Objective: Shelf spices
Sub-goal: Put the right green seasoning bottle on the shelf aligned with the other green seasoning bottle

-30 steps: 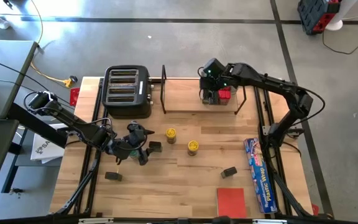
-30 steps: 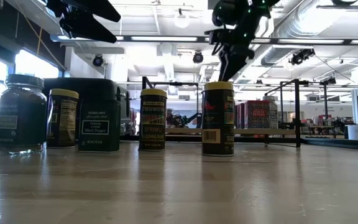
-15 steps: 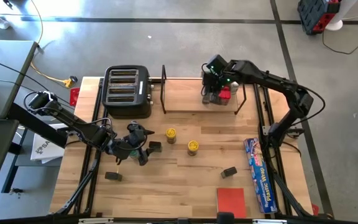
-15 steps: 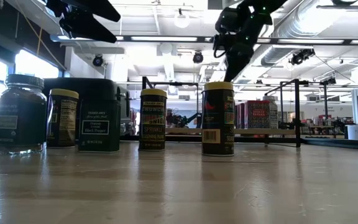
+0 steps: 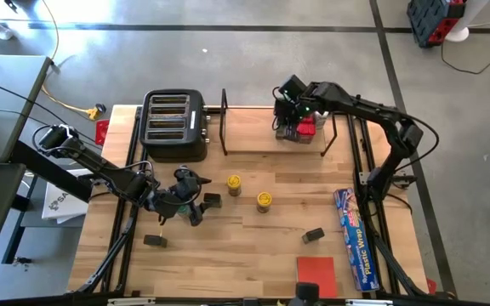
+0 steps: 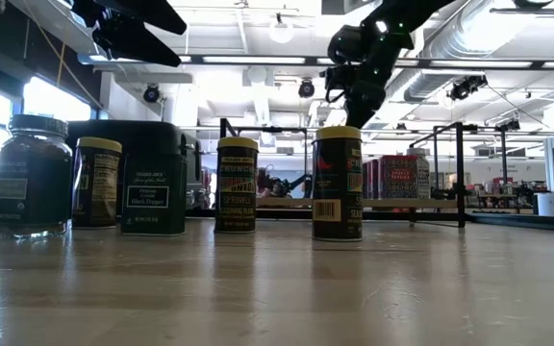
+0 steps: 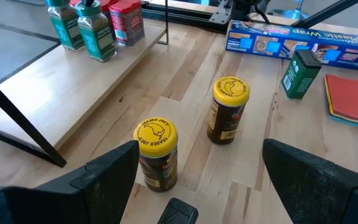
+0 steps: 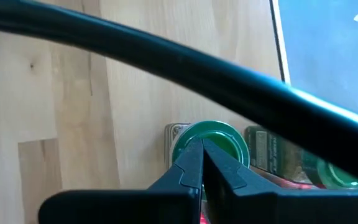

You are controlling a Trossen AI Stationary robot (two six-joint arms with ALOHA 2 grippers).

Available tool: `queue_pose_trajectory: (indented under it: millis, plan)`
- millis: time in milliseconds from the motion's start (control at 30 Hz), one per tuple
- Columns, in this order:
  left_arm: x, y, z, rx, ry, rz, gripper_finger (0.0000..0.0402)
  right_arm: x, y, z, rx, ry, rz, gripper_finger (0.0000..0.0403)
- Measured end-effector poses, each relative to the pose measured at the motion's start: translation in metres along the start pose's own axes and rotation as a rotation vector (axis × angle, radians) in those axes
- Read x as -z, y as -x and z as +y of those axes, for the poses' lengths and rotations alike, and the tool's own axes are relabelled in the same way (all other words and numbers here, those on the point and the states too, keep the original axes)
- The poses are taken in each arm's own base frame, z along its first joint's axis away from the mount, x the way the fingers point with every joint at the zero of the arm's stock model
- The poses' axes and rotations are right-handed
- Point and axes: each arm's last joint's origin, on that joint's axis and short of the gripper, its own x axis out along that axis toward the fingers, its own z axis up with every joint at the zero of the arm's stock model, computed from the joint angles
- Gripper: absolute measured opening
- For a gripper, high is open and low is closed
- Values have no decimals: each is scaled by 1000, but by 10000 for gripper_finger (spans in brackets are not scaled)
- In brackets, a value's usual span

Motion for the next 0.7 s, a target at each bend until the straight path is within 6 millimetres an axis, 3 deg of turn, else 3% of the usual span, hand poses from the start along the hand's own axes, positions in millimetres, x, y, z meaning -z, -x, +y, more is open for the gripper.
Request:
queue_pose_trajectory:
  millis: [700]
  plan:
    - [0, 0, 0, 3, 5, 1, 337, 2, -1, -12, 83, 139, 7, 0]
